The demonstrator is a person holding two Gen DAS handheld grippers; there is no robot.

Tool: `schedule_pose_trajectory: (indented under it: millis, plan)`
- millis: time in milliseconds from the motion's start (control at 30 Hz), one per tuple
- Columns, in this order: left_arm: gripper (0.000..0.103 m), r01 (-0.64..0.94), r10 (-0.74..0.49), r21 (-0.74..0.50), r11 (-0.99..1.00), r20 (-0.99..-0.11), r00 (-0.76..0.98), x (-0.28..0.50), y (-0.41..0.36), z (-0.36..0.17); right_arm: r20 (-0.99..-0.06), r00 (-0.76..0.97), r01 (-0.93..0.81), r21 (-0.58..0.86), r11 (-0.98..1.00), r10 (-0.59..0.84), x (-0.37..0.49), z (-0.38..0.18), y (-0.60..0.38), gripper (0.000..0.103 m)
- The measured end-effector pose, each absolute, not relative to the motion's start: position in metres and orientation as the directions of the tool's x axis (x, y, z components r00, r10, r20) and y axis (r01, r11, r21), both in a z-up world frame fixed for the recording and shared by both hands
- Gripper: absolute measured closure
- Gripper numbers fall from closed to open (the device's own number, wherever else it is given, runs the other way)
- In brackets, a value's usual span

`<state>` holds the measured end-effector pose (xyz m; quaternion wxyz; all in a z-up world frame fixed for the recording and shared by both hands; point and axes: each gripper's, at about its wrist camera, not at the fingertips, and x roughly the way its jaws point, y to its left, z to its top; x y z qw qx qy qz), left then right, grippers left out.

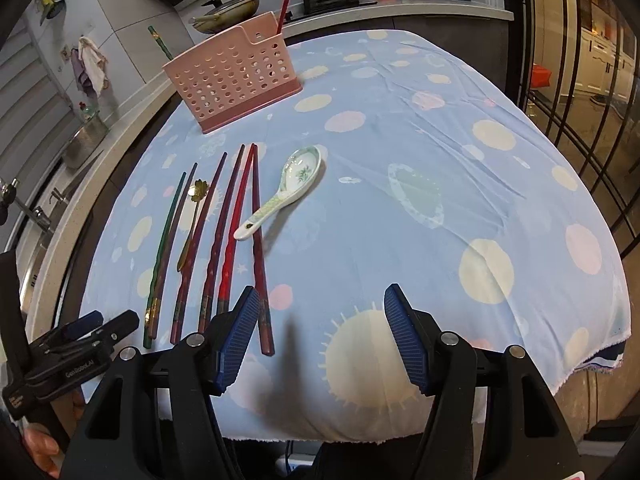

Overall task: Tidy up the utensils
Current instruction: 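Move both tools back toward the remaining utensils on the cloth, then grasp the white ceramic spoon with the right tool while the left tool grasps a green chopstick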

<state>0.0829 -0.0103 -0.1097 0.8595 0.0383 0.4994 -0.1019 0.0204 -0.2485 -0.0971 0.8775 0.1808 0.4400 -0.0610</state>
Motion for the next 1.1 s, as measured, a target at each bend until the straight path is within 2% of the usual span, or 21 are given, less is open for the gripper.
schedule_pose_trajectory:
  millis: [200, 333, 633, 700, 733, 1000, 1100]
  plan:
    - [0.02, 0.209, -0.136, -0.039, 0.977, -0.872, 0.47, 0.085, -0.011, -0.113, -0.775, 0.631, 0.256, 0.254, 0.933, 0.038, 0.06, -0.09, -0.24, 0.04]
    - [0.02, 0.209, -0.133, -0.037, 0.977, -0.874, 0.468, 0.086, -0.011, -0.113, -0.774, 0.632, 0.254, 0.254, 0.933, 0.039, 0.086, -0.093, -0.233, 0.045]
    - [0.02, 0.209, -0.145, -0.053, 0.977, -0.878, 0.456, 0.089, -0.009, -0.117, -0.81, 0.585, 0.265, 0.226, 0.937, 0.03, 0.108, -0.116, -0.23, 0.072]
    - [0.02, 0.211, -0.151, -0.059, 0.976, -0.878, 0.454, 0.089, -0.009, -0.117, -0.817, 0.576, 0.268, 0.234, 0.934, 0.04, 0.106, -0.12, -0.234, 0.087]
    - [0.02, 0.213, -0.157, -0.064, 0.975, -0.878, 0.452, 0.089, -0.009, -0.118, -0.819, 0.572, 0.27, 0.237, 0.933, 0.042, 0.105, -0.122, -0.236, 0.089]
    - [0.032, 0.224, -0.178, -0.084, 0.971, -0.879, 0.443, 0.089, -0.012, -0.12, -0.814, 0.579, 0.284, 0.254, 0.925, 0.046, 0.089, -0.126, -0.245, 0.09]
    - [0.039, 0.244, -0.188, -0.084, 0.966, -0.877, 0.443, 0.086, -0.015, -0.119, -0.813, 0.58, 0.288, 0.265, 0.92, 0.052, 0.083, -0.126, -0.248, 0.09]
